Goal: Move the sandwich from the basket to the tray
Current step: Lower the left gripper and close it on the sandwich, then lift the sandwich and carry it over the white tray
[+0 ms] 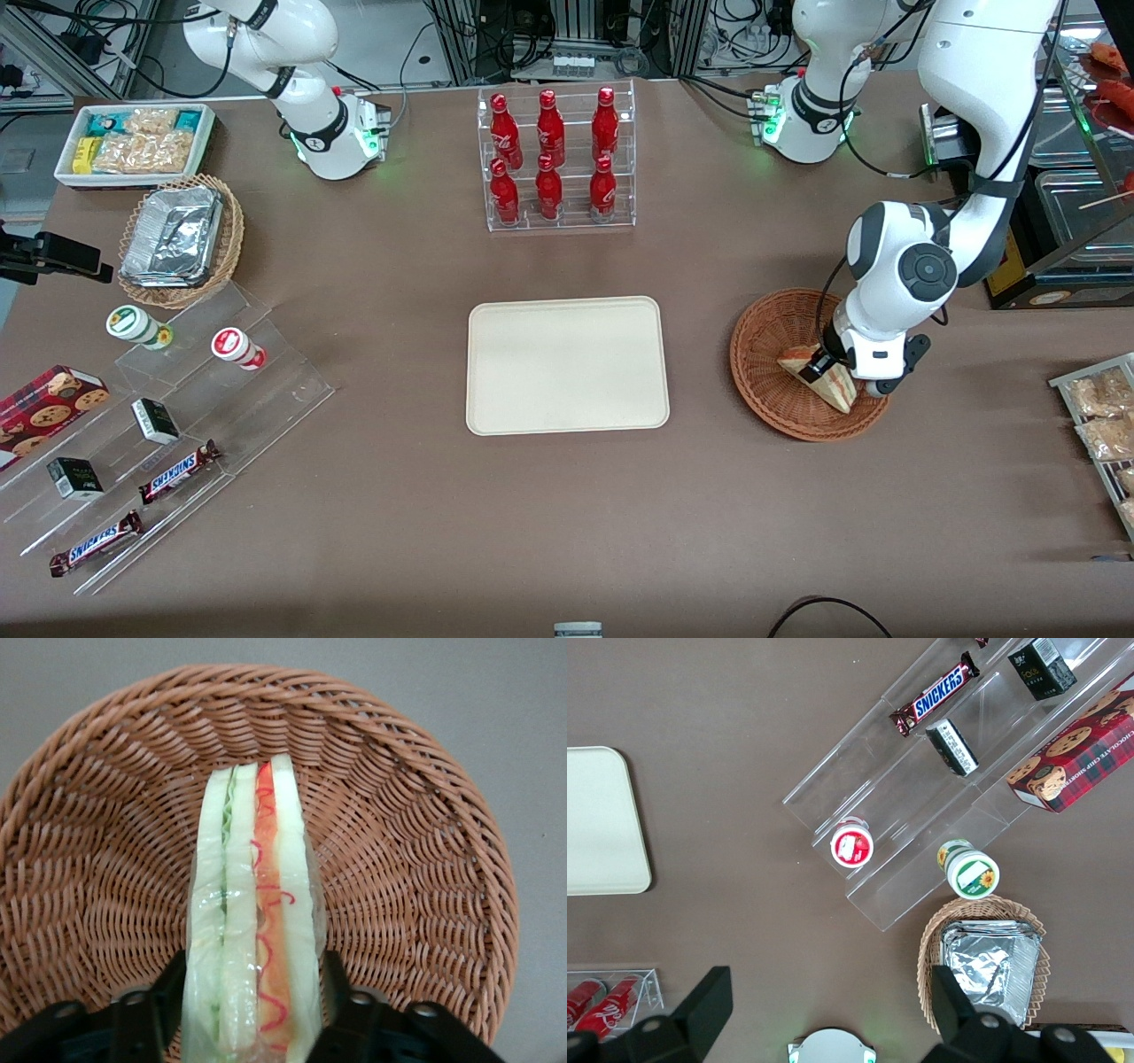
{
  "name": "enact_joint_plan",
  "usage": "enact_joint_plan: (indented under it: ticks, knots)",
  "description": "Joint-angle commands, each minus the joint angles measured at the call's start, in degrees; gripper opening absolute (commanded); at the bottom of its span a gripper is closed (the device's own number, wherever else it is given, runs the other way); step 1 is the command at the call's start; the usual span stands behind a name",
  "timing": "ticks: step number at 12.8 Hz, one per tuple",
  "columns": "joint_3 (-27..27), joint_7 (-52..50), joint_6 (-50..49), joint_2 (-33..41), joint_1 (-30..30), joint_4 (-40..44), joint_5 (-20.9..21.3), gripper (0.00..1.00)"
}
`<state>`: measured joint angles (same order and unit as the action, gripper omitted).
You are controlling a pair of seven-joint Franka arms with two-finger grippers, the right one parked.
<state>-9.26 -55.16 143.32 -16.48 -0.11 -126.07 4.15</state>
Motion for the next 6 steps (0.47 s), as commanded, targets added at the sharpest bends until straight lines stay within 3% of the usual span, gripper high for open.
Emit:
enact_joint_plan:
  ticks: [1, 6]
  knots:
    - [0.1, -1.2, -1.5, 3.0, -0.1, 0.2, 1.8, 0.00]
    - [-0.5, -0.6, -23.2, 5.9, -2.3, 14.8, 1.8, 0.00]
